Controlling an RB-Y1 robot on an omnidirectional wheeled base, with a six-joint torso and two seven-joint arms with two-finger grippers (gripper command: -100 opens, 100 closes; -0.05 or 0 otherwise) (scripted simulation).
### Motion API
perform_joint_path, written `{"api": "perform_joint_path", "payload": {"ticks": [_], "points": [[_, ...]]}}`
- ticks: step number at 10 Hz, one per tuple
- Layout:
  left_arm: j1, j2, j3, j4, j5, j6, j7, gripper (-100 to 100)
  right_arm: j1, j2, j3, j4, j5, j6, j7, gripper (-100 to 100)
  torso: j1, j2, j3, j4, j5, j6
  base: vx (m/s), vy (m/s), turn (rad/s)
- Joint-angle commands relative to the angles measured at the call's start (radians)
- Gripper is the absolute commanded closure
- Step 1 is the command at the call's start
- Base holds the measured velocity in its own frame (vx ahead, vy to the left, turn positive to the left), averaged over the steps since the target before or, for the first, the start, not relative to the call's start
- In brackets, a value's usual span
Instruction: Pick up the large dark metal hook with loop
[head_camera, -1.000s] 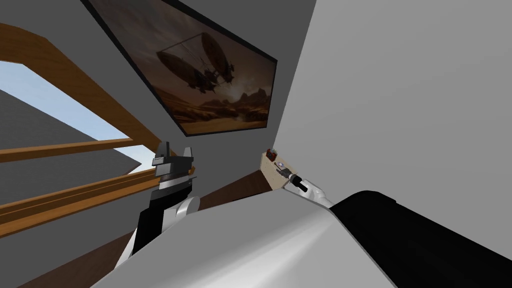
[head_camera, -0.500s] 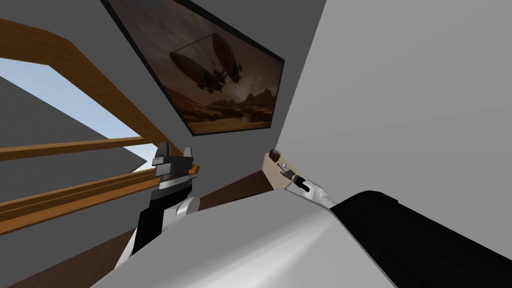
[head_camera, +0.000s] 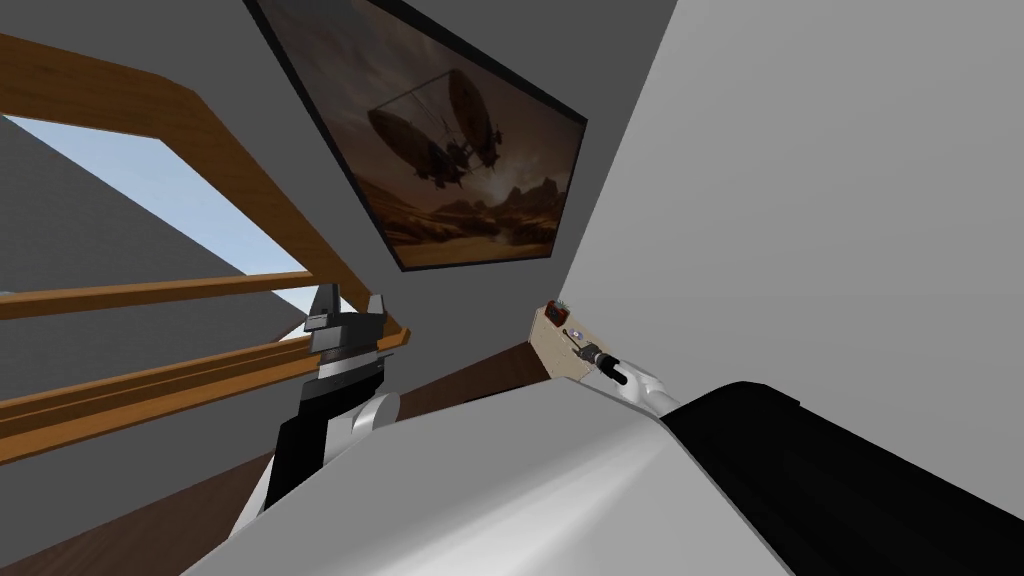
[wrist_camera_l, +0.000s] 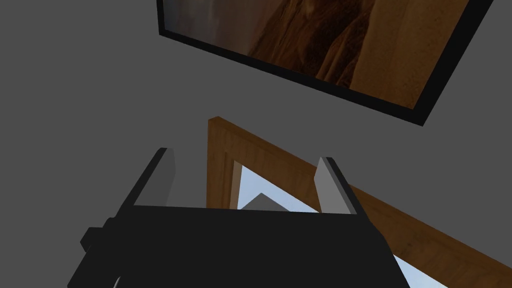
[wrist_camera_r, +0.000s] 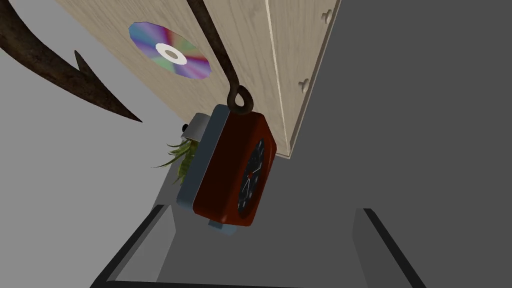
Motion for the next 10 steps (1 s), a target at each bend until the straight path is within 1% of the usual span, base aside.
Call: {"api": "perform_joint_path", "payload": {"ticks": [1, 2, 3, 5, 6, 8, 9, 10], "points": [[0.000, 0.000, 0.000, 0.000, 0.000, 0.000, 0.000, 0, -0.012, -0.025, 0.016, 0.050, 0.016, 0.045, 0.016, -100, 0.000, 0.000, 0.000, 0.000, 0.000, 0.000, 0.021, 0.068, 0.136], [0.000, 0.000, 0.000, 0.000, 0.000, 0.000, 0.000, 0, -0.024, -0.036, 0.024, 0.088, 0.026, 0.065, 0.029, -100, 0.001, 0.000, 0.000, 0.000, 0.000, 0.000, 0.040, 0.077, 0.117], [0.000, 0.000, 0.000, 0.000, 0.000, 0.000, 0.000, 0, -0.024, -0.036, 0.024, 0.107, 0.026, 0.065, 0.029, -100, 0.002, -0.001, -0.001, 0.000, 0.000, 0.000, 0.030, 0.056, 0.029], [0.000, 0.000, 0.000, 0.000, 0.000, 0.000, 0.000, 0, -0.048, -0.050, 0.039, 0.194, 0.043, 0.103, 0.051, -100, 0.000, 0.000, 0.000, 0.000, 0.000, 0.000, 0.021, 0.049, 0.101], [0.000, 0.000, 0.000, 0.000, 0.000, 0.000, 0.000, 0, -0.048, -0.050, 0.039, 0.194, 0.043, 0.103, 0.051, -100, 0.000, 0.000, 0.000, 0.000, 0.000, 0.000, 0.023, 0.032, 0.035], [0.000, 0.000, 0.000, 0.000, 0.000, 0.000, 0.000, 0, -0.068, -0.056, 0.054, 0.272, 0.056, 0.138, 0.070, -100, -0.002, 0.001, 0.000, 0.000, 0.000, 0.000, 0.019, 0.021, 0.079], [0.000, 0.000, 0.000, 0.000, 0.000, 0.000, 0.000, 0, -0.068, -0.056, 0.054, 0.272, 0.056, 0.138, 0.070, -100, -0.002, 0.001, 0.000, 0.000, 0.000, 0.000, 0.017, 0.010, 0.041], [0.000, 0.000, 0.000, 0.000, 0.000, 0.000, 0.000, 0, -0.076, -0.056, 0.061, 0.306, 0.061, 0.154, 0.077, -100, -0.002, 0.001, 0.000, 0.000, -0.001, 0.000, 0.013, 0.011, 0.055]]}}
